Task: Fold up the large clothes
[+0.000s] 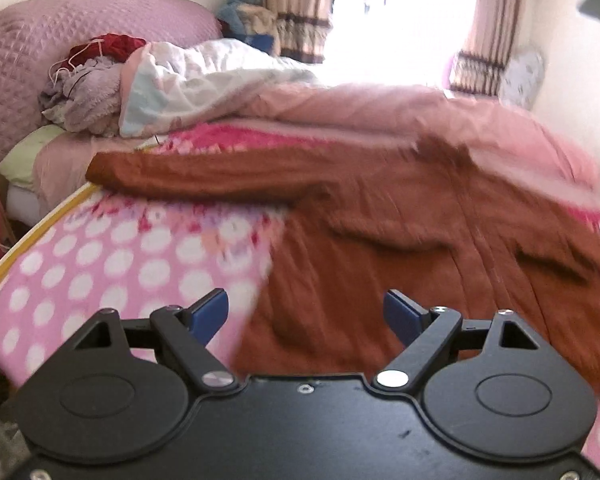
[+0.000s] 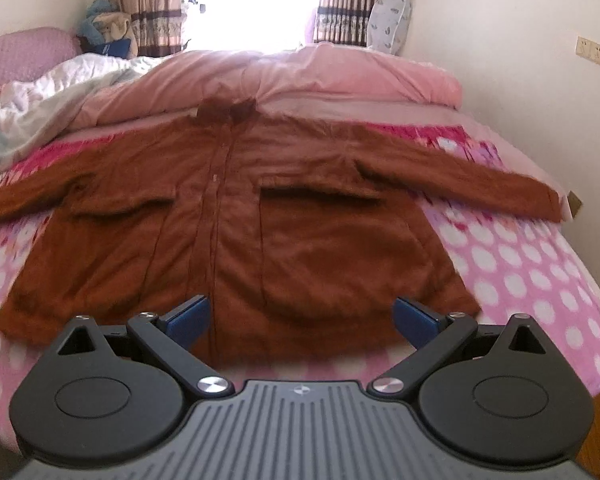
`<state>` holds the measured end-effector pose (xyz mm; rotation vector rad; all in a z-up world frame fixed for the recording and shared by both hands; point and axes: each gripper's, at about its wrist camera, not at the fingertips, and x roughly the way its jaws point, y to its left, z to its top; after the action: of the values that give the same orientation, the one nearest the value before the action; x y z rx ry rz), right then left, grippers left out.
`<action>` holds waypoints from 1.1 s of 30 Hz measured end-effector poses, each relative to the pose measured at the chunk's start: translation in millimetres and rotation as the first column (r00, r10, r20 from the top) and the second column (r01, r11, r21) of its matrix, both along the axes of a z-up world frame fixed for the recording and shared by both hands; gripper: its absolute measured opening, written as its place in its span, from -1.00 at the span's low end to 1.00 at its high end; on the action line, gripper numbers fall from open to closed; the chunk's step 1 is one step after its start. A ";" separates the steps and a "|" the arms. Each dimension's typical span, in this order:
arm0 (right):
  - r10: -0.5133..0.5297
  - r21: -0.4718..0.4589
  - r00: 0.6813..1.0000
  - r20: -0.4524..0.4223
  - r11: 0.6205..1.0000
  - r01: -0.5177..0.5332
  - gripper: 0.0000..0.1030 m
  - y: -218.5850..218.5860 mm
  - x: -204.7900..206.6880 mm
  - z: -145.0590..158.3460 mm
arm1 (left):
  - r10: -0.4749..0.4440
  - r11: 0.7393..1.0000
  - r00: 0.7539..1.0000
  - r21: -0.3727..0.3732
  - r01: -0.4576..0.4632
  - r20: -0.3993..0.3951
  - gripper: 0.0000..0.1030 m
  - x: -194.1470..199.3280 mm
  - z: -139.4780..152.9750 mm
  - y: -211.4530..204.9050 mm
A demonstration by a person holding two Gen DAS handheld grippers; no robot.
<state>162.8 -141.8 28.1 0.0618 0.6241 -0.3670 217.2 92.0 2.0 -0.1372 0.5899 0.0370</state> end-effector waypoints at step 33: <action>0.017 0.082 0.987 0.158 0.996 -0.030 1.00 -31.9 186.8 -40.7 | 0.591 0.538 0.794 -0.663 -0.521 -0.144 -0.85 262.7 -109.3 322.9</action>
<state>349.6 -173.7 -12.6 0.1630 0.4833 -0.3097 479.9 415.0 -107.3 -1.0578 0.4108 0.4490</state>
